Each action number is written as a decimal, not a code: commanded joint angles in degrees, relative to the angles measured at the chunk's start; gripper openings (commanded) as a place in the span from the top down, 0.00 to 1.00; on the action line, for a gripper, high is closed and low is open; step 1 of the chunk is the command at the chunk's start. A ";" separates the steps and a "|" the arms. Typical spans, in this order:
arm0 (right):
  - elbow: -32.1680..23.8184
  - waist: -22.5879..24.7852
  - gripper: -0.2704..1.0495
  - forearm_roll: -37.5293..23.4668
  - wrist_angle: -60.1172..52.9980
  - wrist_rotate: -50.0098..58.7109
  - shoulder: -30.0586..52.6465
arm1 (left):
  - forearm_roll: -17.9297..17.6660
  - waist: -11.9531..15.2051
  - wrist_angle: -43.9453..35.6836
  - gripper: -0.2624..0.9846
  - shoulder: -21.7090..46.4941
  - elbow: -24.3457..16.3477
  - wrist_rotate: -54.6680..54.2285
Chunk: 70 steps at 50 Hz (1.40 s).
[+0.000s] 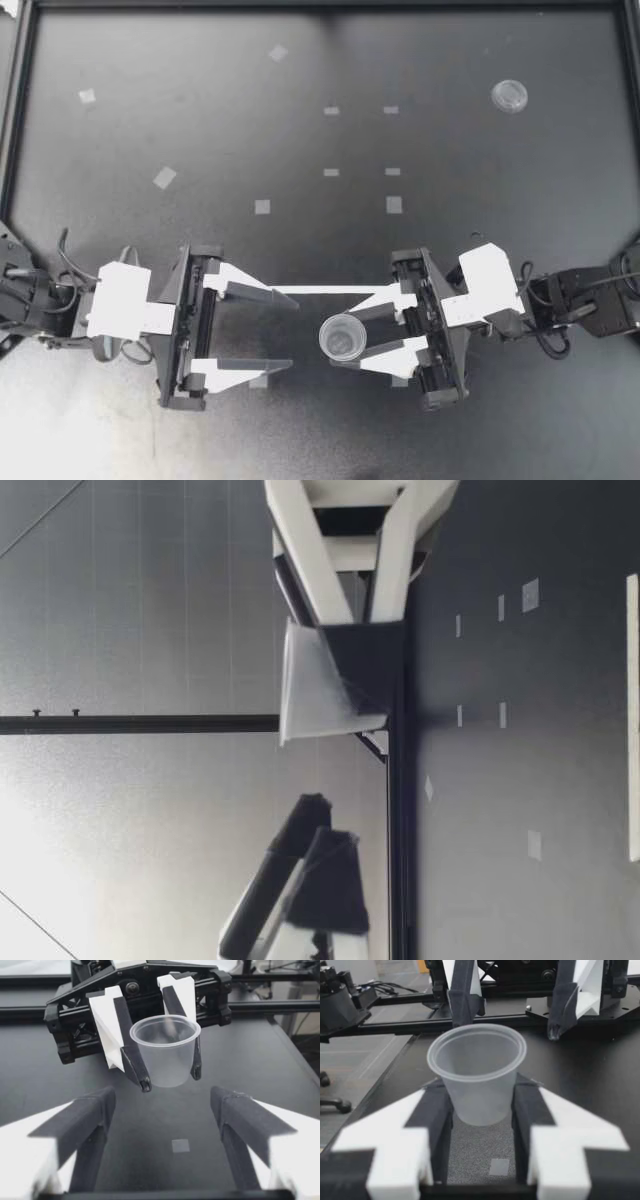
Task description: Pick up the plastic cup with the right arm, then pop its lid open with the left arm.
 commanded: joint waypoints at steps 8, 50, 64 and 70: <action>-1.05 -0.26 0.53 0.00 -0.18 -0.09 -1.14 | 0.09 0.18 0.18 0.24 -0.70 -0.88 0.26; -1.76 -0.35 0.53 0.00 1.05 -0.09 -1.05 | 0.09 0.26 0.18 0.24 -0.62 -0.70 0.53; -1.85 -0.26 0.53 0.00 1.14 -0.09 -1.05 | 0.09 0.18 0.18 0.24 -0.70 -0.70 0.53; -1.85 -0.35 0.53 0.00 1.32 -0.09 -0.97 | 0.09 0.26 0.18 0.24 -0.70 -0.79 0.62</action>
